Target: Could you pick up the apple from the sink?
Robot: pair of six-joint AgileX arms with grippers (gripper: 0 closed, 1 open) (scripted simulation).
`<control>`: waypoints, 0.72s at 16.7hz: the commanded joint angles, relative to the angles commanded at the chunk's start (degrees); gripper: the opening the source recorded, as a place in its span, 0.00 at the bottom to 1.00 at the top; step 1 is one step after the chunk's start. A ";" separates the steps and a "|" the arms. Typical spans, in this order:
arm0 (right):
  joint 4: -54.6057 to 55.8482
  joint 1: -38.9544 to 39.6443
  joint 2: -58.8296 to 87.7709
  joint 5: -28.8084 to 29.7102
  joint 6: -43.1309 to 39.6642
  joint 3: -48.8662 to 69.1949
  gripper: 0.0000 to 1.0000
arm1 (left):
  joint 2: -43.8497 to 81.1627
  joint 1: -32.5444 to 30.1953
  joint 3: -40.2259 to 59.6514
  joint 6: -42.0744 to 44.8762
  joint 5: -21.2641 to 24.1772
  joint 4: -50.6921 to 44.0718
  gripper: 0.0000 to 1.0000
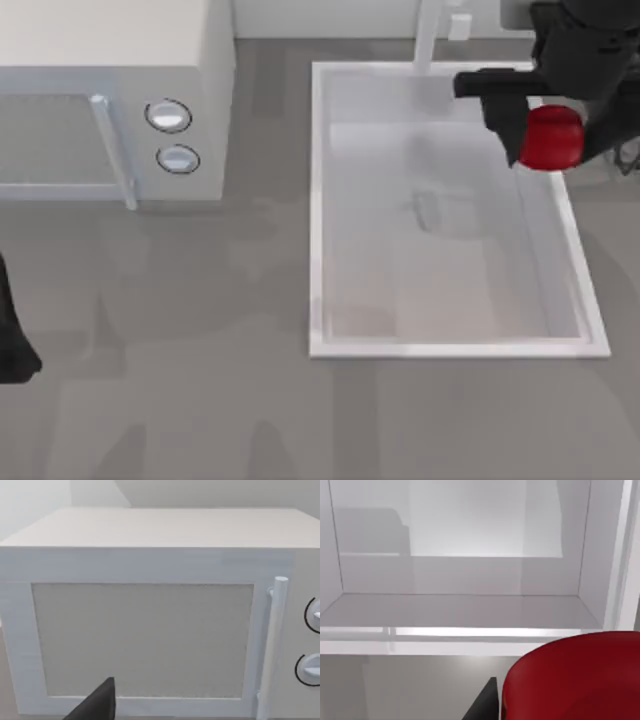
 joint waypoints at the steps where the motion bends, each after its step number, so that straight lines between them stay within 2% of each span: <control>1: 0.77 -1.90 -2.62 -0.09 -1.90 -3.61 0.00 | 0.00 0.00 0.00 0.00 0.00 0.00 1.00; 8: 6.54 -17.08 -23.13 -0.77 -17.14 -33.03 0.00 | 0.00 0.00 0.00 0.00 0.00 0.00 1.00; 12: 8.72 -22.98 -30.97 -1.04 -23.07 -42.40 0.00 | 0.00 0.00 0.00 0.00 0.00 0.00 1.00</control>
